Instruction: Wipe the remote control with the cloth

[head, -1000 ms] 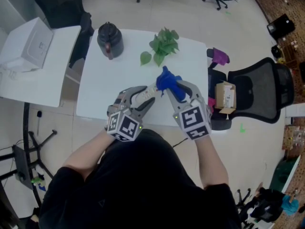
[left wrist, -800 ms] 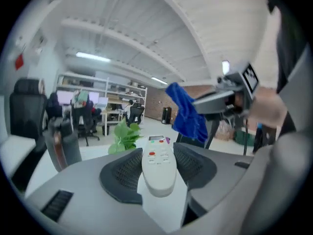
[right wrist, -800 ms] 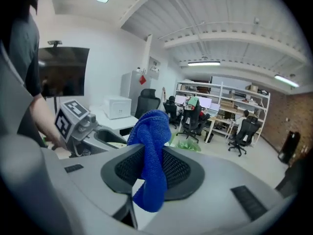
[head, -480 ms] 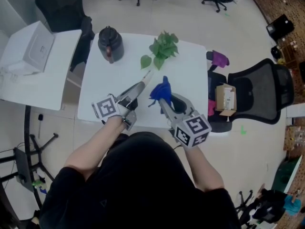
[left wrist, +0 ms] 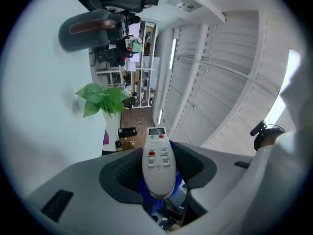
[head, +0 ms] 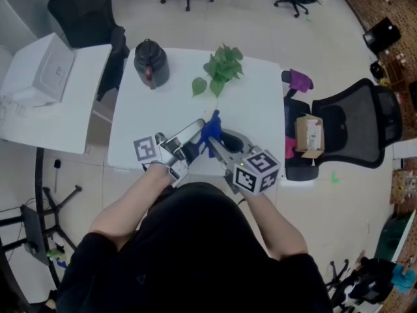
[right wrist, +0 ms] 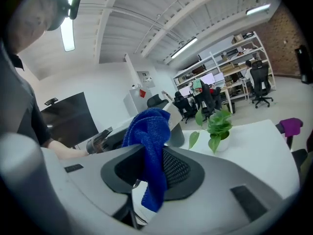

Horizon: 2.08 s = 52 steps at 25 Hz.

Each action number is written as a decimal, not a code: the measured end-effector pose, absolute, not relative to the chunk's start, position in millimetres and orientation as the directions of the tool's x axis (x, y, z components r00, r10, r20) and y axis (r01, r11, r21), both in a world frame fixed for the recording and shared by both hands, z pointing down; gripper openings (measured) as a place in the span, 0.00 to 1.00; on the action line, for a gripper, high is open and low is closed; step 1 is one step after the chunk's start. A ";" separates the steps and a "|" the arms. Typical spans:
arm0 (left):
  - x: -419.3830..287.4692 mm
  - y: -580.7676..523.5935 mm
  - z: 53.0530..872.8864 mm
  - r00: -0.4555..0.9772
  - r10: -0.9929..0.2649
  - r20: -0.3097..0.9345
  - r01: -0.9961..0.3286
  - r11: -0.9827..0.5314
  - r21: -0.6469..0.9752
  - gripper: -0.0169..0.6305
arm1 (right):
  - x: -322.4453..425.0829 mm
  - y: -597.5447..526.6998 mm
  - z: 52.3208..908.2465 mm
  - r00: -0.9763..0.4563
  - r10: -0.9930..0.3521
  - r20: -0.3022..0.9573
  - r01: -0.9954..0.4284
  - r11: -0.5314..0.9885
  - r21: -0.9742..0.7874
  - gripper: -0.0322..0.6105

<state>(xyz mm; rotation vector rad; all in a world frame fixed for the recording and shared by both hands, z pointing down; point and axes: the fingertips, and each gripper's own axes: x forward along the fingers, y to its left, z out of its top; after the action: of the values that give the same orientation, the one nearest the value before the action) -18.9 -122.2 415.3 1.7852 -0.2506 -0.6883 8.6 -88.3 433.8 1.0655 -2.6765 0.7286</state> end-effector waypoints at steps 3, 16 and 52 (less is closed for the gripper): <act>-11.1 -109.5 412.1 0.846 -0.414 -0.336 0.195 -0.346 0.918 0.34 | 30.1 -102.0 425.1 -0.704 -0.641 0.306 -0.709 0.602 -0.367 0.22; -31.2 -131.0 408.1 0.777 -0.517 -0.360 0.210 -0.325 0.922 0.34 | 20.2 -79.5 393.0 -0.768 -0.592 0.243 -0.640 0.691 -0.337 0.22; -191.9 -150.6 576.9 0.308 -0.812 0.495 -0.951 -0.252 0.179 0.34 | 87.9 -83.7 469.7 -0.550 -0.696 0.462 -0.827 0.532 -0.183 0.22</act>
<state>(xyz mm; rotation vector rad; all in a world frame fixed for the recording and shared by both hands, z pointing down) -191.9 -150.6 576.9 2.1387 -1.5650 0.4209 87.9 -83.7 469.7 1.2597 -2.4411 0.5507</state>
